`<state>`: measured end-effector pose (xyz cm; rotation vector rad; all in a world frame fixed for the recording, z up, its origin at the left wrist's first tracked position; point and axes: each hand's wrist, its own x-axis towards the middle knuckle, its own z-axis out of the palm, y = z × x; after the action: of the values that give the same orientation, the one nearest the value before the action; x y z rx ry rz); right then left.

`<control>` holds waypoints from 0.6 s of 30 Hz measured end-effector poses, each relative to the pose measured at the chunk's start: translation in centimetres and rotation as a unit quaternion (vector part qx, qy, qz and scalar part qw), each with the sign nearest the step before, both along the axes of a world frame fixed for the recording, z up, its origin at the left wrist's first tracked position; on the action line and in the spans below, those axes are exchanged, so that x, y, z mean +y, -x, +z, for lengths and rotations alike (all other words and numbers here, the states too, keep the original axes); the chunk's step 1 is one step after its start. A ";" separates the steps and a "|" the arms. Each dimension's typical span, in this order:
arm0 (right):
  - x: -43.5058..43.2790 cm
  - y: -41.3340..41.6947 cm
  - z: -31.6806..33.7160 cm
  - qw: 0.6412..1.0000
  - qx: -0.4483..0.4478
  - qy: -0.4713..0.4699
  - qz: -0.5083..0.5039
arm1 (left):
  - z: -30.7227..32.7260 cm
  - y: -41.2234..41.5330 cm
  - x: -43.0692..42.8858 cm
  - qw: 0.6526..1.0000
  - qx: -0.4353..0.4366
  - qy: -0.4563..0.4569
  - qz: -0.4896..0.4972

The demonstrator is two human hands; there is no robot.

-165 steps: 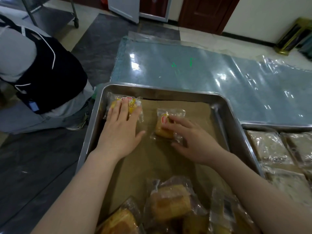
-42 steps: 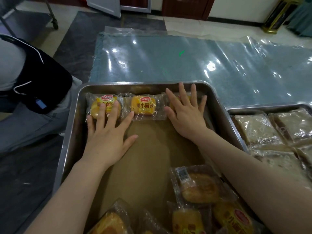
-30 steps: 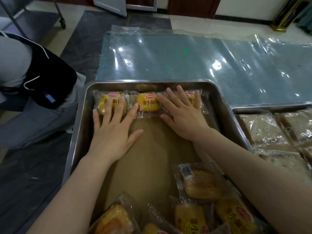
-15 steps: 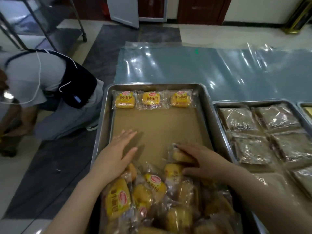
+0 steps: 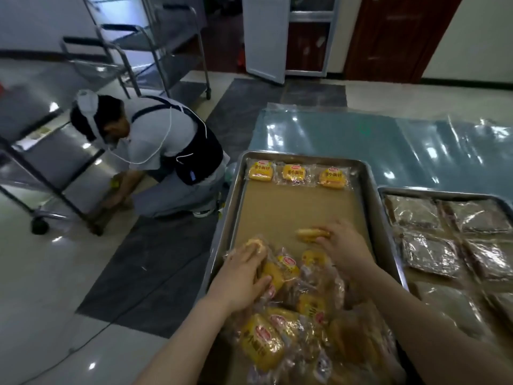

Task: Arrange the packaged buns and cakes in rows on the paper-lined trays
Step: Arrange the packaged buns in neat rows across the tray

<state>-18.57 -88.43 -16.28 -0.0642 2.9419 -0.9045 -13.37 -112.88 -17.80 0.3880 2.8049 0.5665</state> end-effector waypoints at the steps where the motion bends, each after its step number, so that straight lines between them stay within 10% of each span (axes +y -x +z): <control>1: -0.5 -0.4 0.5 1.000 0.013 0.025 0.003 | 0.0 -0.5 0.2 1.000 0.003 0.002 0.003; 5: -1.9 -2.6 3.0 0.970 -0.035 0.238 -0.042 | 1.2 -1.7 1.4 0.987 0.054 -0.125 0.083; 18: -2.2 -5.1 7.4 0.862 -0.121 0.491 -0.042 | 7.7 -2.4 3.2 0.814 -0.016 -0.503 0.288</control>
<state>-13.43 -90.59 -8.87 0.1223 1.9746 -2.1215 -10.94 -109.68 -10.13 -0.3418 2.2779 2.1490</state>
